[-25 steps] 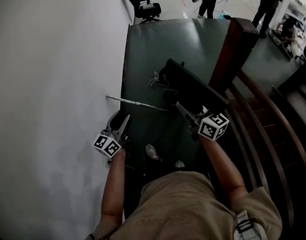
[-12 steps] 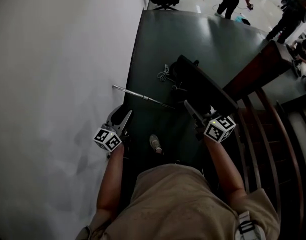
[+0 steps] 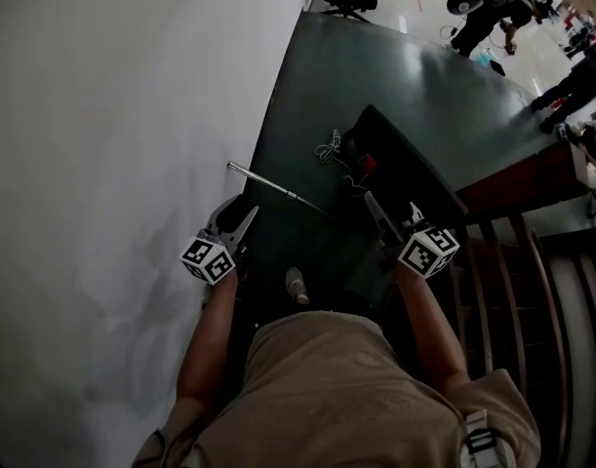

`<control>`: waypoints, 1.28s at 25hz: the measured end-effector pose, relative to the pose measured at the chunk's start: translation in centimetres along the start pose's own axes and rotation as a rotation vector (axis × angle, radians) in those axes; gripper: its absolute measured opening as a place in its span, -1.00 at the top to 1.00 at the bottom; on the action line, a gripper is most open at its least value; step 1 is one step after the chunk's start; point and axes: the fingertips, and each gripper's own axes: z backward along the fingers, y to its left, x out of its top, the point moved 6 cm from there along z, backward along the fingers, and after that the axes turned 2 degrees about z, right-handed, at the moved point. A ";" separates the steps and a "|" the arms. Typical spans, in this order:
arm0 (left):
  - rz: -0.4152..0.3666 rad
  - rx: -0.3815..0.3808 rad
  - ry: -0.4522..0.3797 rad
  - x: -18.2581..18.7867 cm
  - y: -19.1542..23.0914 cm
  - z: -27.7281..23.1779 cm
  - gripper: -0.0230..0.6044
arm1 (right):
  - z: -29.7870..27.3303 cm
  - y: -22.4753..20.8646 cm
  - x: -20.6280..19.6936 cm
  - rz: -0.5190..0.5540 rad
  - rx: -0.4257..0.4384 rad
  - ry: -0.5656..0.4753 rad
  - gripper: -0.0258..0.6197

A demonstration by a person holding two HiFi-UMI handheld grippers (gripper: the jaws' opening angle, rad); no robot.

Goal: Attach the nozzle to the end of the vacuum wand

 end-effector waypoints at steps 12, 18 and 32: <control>0.278 0.200 -0.075 -8.4 14.9 -4.4 0.34 | -10.2 -5.9 -3.1 0.000 0.054 0.106 0.30; 0.388 0.421 -0.061 -17.0 25.1 -6.7 0.34 | -19.5 -13.3 -9.9 -0.058 0.113 0.196 0.30; 0.599 0.692 0.054 -38.6 46.9 -12.1 0.30 | -39.6 -28.2 -29.0 -0.197 0.194 0.336 0.30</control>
